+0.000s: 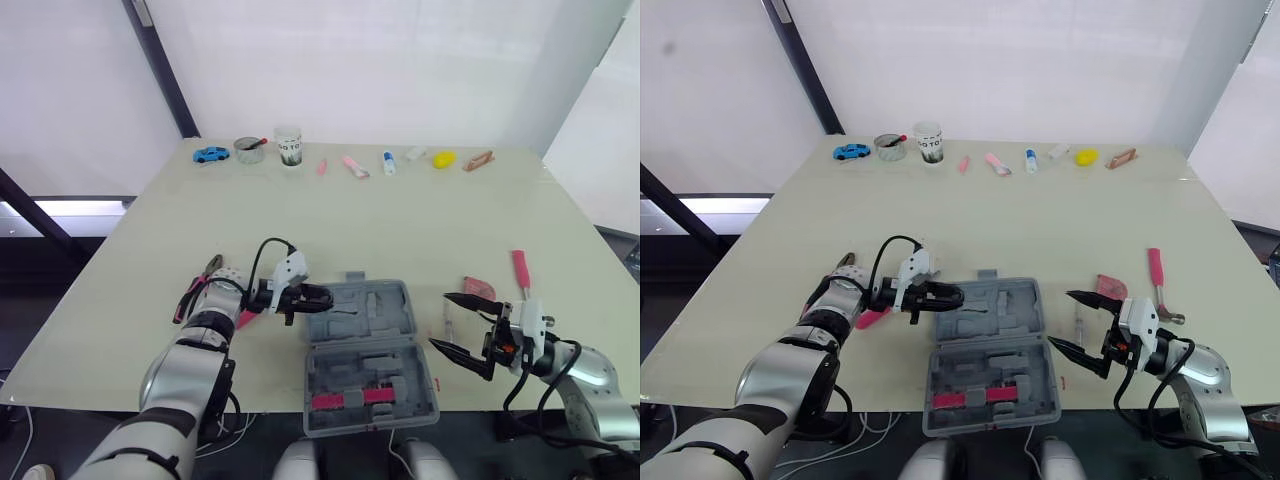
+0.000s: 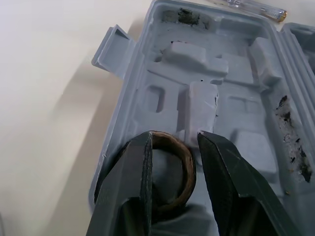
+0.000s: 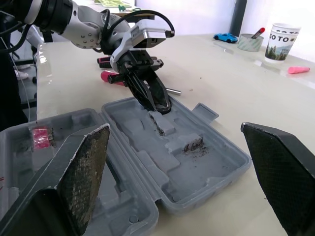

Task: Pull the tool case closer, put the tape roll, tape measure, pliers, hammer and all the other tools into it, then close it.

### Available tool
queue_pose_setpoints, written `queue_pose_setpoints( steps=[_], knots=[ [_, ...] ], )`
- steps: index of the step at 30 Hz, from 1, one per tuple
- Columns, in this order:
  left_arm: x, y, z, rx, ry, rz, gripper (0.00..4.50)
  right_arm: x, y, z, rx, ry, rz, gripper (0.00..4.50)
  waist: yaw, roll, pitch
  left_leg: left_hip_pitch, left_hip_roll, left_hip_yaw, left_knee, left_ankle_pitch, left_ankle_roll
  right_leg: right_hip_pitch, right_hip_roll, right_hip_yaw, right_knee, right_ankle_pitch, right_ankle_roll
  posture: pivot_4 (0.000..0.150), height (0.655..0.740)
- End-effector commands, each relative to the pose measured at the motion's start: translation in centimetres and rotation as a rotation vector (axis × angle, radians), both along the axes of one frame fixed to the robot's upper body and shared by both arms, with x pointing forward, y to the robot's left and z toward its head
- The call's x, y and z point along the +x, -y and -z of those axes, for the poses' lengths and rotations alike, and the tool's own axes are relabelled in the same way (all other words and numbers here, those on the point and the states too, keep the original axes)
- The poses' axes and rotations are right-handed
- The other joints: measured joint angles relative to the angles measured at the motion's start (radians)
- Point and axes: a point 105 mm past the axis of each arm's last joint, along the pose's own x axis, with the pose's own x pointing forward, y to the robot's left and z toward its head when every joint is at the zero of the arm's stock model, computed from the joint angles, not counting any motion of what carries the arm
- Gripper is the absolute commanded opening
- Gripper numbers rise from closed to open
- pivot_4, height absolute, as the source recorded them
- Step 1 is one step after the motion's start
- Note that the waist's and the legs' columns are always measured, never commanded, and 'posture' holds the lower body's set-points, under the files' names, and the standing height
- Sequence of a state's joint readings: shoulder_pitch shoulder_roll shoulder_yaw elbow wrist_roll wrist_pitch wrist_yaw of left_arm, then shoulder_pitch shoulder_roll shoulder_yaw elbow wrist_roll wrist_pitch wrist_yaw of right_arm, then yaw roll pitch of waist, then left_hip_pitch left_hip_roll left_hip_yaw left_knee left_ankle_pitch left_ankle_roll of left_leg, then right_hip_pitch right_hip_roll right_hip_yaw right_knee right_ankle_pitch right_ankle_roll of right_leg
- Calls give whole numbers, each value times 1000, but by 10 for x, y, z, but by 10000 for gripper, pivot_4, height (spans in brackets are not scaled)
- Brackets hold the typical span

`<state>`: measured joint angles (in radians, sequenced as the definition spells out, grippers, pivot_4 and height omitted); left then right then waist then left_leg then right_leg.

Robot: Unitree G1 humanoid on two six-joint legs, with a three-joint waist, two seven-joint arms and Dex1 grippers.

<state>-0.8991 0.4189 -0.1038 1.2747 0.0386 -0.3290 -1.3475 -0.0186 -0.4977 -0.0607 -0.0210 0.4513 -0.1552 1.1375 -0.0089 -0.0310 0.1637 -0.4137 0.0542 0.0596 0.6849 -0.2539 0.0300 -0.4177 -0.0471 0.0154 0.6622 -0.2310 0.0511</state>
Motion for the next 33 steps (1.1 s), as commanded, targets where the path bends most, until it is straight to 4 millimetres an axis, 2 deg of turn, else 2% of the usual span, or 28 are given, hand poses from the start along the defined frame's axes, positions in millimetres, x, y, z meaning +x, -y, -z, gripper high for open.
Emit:
queue_pose_setpoints(
  steps=[1,3,9,12,17,23,28,33],
  knots=[
    [-4,-1,7,-7,-40,-3,15828,-1,4,-6,-2,36,12,45000,0,0,0,0,0,0,0,0,0,0,0,0,0,0,0,1500,7400],
    [-4,1,0,-45,-30,15,15828,-1,5,-6,0,36,14,45000,-1,0,0,0,0,0,0,0,0,0,0,0,0,0,0,1500,7400],
    [-3,2,-39,-203,60,98,15828,-1,6,-8,25,36,26,45000,0,0,0,-1,0,0,0,0,0,0,0,-1,0,0,0,1500,7400],
    [-3,-6,-48,-225,78,84,15828,-1,9,-8,36,29,42,45000,-1,0,0,-1,0,-1,0,0,0,0,0,-1,0,0,0,1500,7400],
    [-5,-31,-59,-288,173,-26,15828,0,17,-6,60,13,120,45000,-6,0,0,0,1,0,0,0,0,0,0,0,0,0,0,1500,7400],
    [-40,-70,-61,-307,204,-152,15828,-3,37,0,36,-3,213,45000,-5,1,0,0,2,0,-1,0,0,0,0,0,0,0,0,1500,7400],
    [-76,-119,-56,-294,245,-401,15828,-10,65,13,3,-62,370,45000,0,2,-1,1,2,0,0,0,0,0,-2,-1,0,0,-1,1500,7400],
    [-111,-153,-41,-228,234,-615,15828,-23,89,25,23,-148,522,45000,0,2,-1,2,3,-1,-1,0,0,1,-4,0,0,-3,-5,1500,7400]
  ],
)
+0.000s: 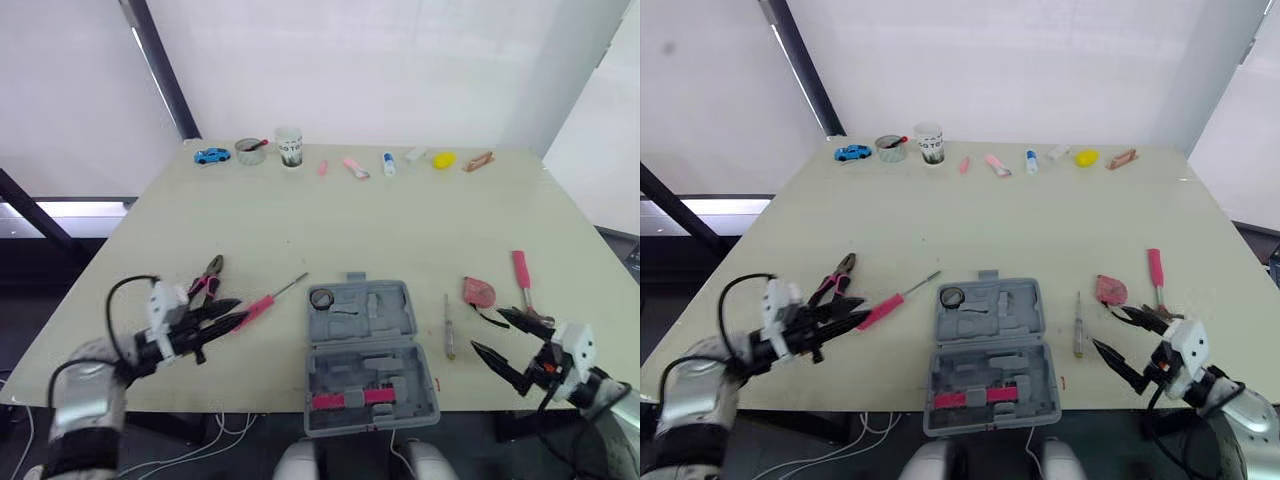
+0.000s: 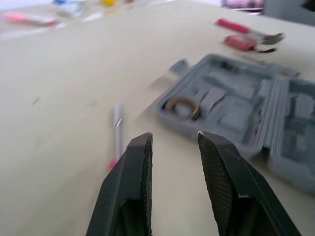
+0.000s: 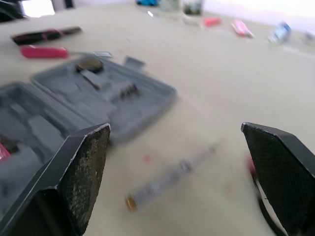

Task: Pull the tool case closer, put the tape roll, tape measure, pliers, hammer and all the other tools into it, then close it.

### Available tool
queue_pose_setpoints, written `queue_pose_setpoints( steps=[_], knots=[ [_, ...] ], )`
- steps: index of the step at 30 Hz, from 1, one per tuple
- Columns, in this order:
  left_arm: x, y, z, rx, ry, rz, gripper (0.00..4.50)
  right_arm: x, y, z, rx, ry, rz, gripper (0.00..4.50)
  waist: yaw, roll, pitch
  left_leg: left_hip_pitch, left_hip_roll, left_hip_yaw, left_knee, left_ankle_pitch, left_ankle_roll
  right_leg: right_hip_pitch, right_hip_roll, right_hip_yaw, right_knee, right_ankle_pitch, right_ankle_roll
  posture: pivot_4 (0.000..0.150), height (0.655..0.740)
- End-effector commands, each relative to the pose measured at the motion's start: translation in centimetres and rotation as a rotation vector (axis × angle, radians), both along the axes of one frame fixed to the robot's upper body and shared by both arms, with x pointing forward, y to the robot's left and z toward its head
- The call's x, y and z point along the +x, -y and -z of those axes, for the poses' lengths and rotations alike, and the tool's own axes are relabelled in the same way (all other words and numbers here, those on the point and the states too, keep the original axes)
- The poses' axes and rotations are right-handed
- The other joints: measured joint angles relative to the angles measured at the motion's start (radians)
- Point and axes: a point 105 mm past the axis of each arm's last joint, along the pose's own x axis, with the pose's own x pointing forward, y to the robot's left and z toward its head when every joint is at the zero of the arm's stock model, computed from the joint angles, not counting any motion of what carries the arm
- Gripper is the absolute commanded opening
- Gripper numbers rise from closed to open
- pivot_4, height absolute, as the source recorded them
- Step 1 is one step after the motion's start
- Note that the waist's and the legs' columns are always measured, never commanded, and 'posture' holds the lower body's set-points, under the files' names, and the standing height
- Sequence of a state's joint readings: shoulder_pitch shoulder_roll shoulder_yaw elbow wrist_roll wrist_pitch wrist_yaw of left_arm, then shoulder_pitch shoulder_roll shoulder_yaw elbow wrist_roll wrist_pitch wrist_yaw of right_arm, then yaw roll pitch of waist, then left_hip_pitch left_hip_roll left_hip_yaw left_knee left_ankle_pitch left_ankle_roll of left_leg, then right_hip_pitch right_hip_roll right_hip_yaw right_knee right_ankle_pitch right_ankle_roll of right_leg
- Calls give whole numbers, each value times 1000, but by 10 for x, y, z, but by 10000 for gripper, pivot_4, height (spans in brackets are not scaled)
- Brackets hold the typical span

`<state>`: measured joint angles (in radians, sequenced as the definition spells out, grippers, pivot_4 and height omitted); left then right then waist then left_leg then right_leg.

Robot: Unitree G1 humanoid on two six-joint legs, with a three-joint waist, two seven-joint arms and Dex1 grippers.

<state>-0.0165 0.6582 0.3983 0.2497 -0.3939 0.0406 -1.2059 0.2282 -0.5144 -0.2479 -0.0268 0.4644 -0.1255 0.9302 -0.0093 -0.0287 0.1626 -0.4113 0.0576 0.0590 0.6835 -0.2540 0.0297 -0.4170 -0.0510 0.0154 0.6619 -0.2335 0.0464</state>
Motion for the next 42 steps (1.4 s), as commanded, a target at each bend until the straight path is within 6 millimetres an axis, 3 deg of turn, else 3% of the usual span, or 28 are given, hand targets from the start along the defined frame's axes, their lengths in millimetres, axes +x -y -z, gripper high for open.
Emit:
queue_pose_setpoints(
  steps=[1,3,7,8,11,15,21,27,33,38,42],
  knots=[
    [-17,-17,-9,39,39,-102,18096,-6,19,-2,1,-2,121,45000,0,0,0,0,0,0,0,0,0,0,0,0,0,0,0,1500,7400],
    [-31,-24,-4,39,29,-164,23911,-11,25,3,1,-13,182,45000,-1,1,-1,2,0,0,-1,0,0,1,-2,1,0,0,0,1500,7400],
    [-55,-37,5,43,10,-263,41735,-25,38,13,32,-34,307,45000,-1,1,-2,3,1,0,-2,0,0,1,-3,1,-1,0,0,1500,7400],
    [-60,-41,7,42,5,-291,43477,-28,41,16,30,-41,338,45000,-1,1,-2,3,1,1,-2,0,0,1,-4,1,-1,0,0,1500,7400],
    [-73,-50,14,41,-14,-358,43477,-37,51,24,-3,-57,412,45000,-1,3,-3,3,1,1,-2,0,0,0,-4,2,-1,0,0,1500,7400],
    [-83,-46,19,28,-28,-373,43477,-47,59,29,-2,-76,481,45000,-2,5,-5,3,1,1,-3,-2,-3,-1,-5,2,-2,-1,0,1500,7400],
    [-61,-32,11,76,16,-267,43477,-34,49,31,-75,-78,455,45000,-1,6,-6,2,1,1,-3,-3,-5,-2,-6,1,-2,-2,2,1500,7400],
    [-34,5,-7,103,48,-32,43477,-6,37,19,-111,-52,457,45000,-6,7,-7,2,0,3,-4,-1,-1,-3,-5,3,-2,0,0,1500,7400],
    [-18,54,-23,113,63,234,43477,28,18,7,-101,-57,463,45000,-3,7,-7,1,-2,4,-5,0,0,-4,-3,3,-2,0,0,1500,7400],
    [-13,95,-40,99,63,452,43477,51,6,12,-77,-100,511,45000,-3,7,-7,-1,-2,6,-5,0,0,-4,0,2,-2,0,0,1500,7400],
    [-9,116,-53,110,71,569,43477,61,-2,26,-57,-192,527,45000,-3,7,-7,-1,-3,6,-5,0,0,-4,0,3,-2,0,0,1500,7400]
  ],
)
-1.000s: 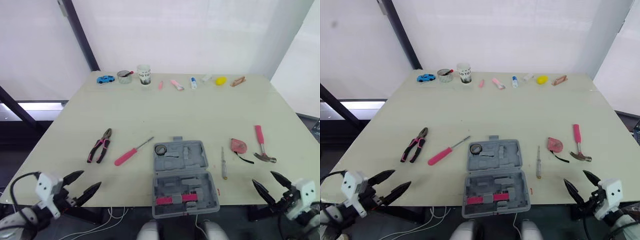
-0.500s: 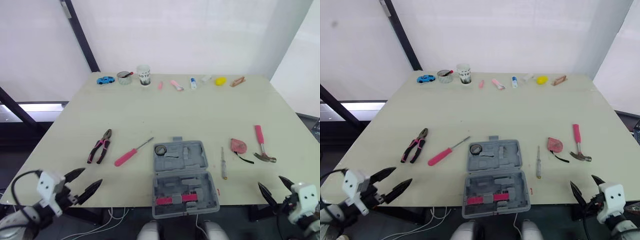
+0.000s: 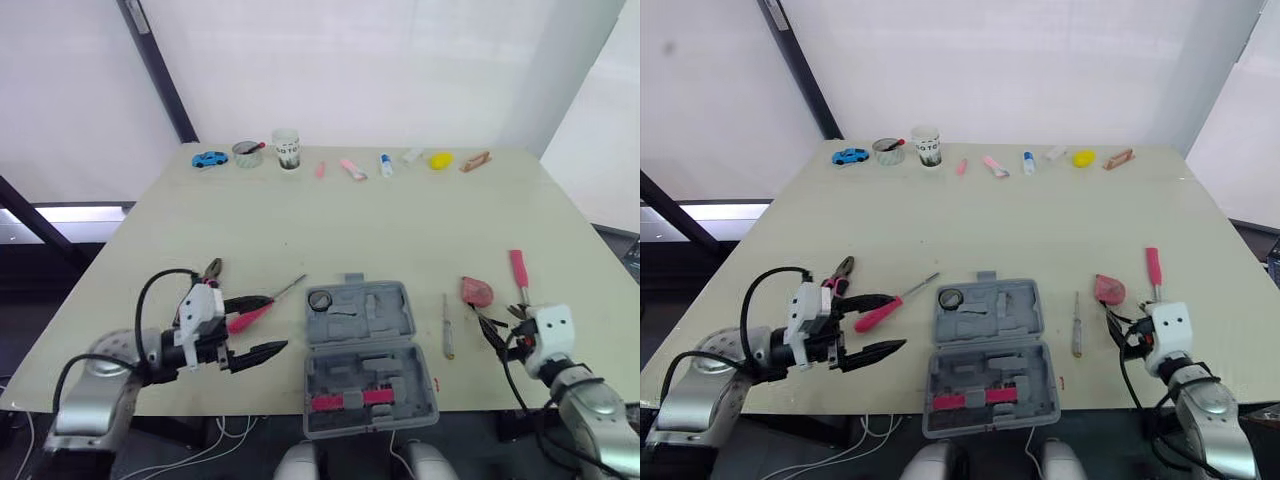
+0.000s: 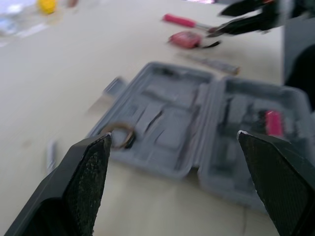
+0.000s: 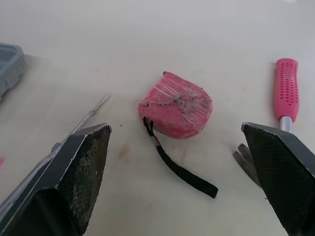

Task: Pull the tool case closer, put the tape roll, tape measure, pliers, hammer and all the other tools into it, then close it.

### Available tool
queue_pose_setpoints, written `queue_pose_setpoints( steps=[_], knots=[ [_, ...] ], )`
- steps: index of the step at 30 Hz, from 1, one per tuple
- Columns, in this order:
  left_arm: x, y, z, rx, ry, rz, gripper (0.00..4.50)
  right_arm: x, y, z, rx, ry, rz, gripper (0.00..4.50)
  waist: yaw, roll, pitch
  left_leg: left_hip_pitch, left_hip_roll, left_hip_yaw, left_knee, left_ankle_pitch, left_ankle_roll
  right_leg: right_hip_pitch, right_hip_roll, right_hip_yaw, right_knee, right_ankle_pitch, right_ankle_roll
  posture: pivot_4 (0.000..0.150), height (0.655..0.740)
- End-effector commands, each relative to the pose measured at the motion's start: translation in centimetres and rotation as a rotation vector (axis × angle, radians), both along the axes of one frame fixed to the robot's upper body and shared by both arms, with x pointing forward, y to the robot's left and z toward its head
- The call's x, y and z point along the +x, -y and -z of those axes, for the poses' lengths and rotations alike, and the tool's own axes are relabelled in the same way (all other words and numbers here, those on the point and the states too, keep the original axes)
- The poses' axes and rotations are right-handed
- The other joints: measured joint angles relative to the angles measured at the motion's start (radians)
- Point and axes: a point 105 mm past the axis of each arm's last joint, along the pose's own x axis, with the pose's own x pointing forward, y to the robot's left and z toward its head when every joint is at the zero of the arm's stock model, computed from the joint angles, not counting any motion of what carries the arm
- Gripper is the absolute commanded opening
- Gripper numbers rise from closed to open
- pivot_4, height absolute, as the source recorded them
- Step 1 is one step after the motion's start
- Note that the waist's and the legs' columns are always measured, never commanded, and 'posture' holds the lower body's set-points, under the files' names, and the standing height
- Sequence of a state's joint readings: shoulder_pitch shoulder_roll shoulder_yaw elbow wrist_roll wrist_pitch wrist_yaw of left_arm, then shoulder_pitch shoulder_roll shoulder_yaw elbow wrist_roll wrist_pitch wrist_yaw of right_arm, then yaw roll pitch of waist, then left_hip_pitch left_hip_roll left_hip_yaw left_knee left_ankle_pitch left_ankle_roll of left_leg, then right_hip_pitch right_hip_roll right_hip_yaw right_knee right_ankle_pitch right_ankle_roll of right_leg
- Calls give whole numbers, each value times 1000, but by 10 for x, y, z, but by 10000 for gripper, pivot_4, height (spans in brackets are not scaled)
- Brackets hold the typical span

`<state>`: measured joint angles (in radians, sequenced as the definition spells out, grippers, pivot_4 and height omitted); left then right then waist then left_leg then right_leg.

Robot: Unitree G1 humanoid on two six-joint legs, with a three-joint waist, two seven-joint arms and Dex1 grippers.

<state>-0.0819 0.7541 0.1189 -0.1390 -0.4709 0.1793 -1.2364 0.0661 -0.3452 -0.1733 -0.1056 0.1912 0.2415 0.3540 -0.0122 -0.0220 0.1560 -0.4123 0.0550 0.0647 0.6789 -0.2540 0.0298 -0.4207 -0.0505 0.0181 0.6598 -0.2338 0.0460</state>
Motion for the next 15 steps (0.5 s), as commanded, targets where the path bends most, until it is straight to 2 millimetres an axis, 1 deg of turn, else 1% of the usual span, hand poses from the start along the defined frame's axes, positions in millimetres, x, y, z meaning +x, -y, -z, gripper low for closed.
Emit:
queue_pose_setpoints(
  steps=[1,2,5,8,11,15],
  knots=[
    [-2,20,-17,3,15,123,43477,8,-1,10,33,-72,50,45000,-1,0,0,0,0,0,0,0,0,0,0,0,0,0,0,1500,7400],
    [-2,25,-19,5,13,149,43477,10,-1,12,41,-81,63,45000,-1,0,0,0,0,0,0,0,0,0,0,0,0,0,0,1500,7400],
    [-3,35,-27,12,16,209,43477,16,-10,12,84,-81,54,45000,-1,0,0,0,0,0,0,0,0,0,1,1,0,0,0,1500,7400],
    [-4,42,-32,17,17,243,43477,19,-16,14,120,-84,56,45000,-3,0,0,0,0,0,0,0,0,0,2,1,0,0,0,1500,7400],
    [-2,44,-34,8,16,246,43477,20,-20,14,174,-81,48,45000,-2,0,0,0,0,-1,0,0,0,0,2,0,0,0,0,1500,7400],
    [-3,42,-32,14,8,252,43477,23,-22,14,175,-80,31,45000,-2,1,1,0,0,-1,0,0,0,0,2,1,0,0,0,1500,7400]
  ],
)
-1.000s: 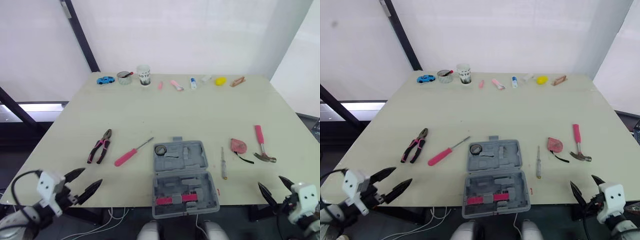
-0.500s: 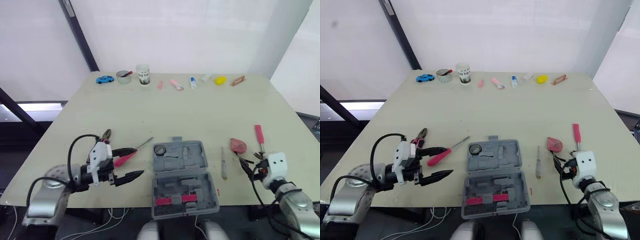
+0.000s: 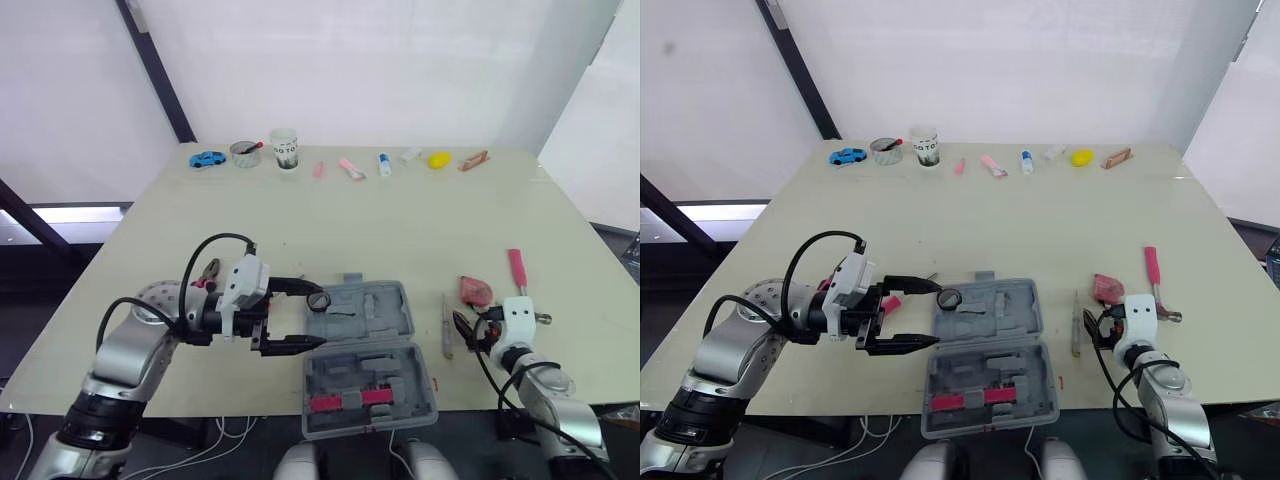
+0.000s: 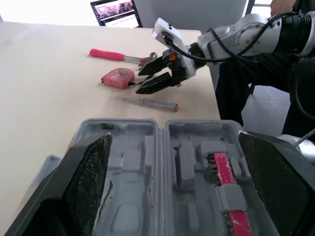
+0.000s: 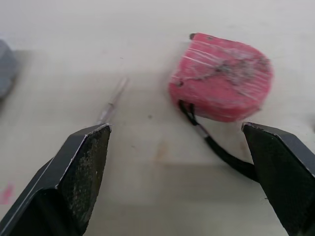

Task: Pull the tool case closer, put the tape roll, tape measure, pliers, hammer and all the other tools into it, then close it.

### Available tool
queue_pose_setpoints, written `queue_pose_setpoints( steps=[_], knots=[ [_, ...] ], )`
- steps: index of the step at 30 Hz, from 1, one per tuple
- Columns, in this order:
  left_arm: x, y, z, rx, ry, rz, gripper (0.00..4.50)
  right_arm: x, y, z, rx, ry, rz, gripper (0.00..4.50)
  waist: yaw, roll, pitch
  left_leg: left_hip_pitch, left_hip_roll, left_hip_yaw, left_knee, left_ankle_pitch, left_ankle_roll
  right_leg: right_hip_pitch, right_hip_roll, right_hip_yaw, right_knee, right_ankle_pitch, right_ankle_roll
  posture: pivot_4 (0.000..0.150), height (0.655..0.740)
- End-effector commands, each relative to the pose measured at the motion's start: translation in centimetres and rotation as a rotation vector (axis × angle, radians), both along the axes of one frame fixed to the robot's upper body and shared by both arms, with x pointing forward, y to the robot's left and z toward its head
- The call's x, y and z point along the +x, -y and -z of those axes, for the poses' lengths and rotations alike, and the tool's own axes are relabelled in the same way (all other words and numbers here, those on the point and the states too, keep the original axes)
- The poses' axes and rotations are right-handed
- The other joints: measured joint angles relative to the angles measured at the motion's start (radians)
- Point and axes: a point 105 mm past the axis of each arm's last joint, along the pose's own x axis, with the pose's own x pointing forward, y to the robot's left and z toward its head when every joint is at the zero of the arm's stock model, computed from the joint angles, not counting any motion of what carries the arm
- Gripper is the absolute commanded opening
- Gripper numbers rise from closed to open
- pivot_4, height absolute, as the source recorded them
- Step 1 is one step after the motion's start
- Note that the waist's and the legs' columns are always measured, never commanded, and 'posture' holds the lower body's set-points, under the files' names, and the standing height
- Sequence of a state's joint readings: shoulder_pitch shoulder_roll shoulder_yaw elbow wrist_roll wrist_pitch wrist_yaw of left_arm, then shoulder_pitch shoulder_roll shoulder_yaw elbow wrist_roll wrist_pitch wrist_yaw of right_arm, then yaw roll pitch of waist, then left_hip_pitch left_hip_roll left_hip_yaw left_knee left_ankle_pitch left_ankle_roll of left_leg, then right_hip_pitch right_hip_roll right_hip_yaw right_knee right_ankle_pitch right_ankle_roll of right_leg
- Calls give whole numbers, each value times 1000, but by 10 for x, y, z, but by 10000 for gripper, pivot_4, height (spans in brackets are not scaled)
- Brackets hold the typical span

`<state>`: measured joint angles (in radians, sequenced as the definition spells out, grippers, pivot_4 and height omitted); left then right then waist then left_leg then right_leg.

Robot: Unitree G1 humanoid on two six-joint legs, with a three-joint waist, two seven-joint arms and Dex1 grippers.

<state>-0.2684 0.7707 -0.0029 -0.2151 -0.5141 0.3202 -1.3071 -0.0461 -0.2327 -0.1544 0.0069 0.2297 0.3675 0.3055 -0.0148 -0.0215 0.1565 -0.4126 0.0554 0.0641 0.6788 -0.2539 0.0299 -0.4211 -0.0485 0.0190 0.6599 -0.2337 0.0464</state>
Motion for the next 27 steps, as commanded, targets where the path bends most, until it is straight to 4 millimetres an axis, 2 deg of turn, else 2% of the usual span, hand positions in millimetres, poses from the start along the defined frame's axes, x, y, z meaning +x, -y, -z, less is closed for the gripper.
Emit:
queue_pose_setpoints(
  steps=[1,5,8,9,13,15,17,27],
  knots=[
    [-3,2,-5,-8,15,29,43477,5,3,-9,-1,34,-6,45000,0,0,0,0,0,0,0,0,0,0,0,0,0,0,0,1500,7400],
    [-4,5,-8,-16,19,42,43477,7,4,-4,-7,12,-13,45000,0,0,0,0,0,0,0,0,0,0,0,0,0,0,0,1500,7400],
    [-4,6,-9,-24,21,43,45000,7,2,-5,-16,13,-22,37490,0,0,0,0,0,0,0,0,0,0,0,0,0,0,0,1500,7400],
    [-4,6,-9,-26,19,41,45000,7,3,-5,-23,13,-22,33251,0,0,0,0,0,0,0,0,0,0,0,0,0,0,0,1500,7400],
    [-5,5,-6,-22,12,40,45000,9,3,-5,-24,19,-24,33251,0,0,0,0,0,0,0,0,0,0,0,0,0,0,0,1500,7400],
    [-5,5,-6,-22,12,40,45000,10,3,-6,-39,19,-27,28831,0,0,0,0,0,0,0,0,0,0,0,0,0,0,0,1500,7400],
    [-5,5,-6,-21,13,40,45000,11,3,-5,-52,10,-22,21183,0,0,0,0,0,0,0,0,0,0,0,0,0,0,0,1500,7400],
    [-4,7,-8,-26,23,50,45000,12,7,-2,-75,-22,-10,21183,0,0,0,0,0,0,0,0,0,0,0,0,0,0,0,1500,7400]
  ],
)
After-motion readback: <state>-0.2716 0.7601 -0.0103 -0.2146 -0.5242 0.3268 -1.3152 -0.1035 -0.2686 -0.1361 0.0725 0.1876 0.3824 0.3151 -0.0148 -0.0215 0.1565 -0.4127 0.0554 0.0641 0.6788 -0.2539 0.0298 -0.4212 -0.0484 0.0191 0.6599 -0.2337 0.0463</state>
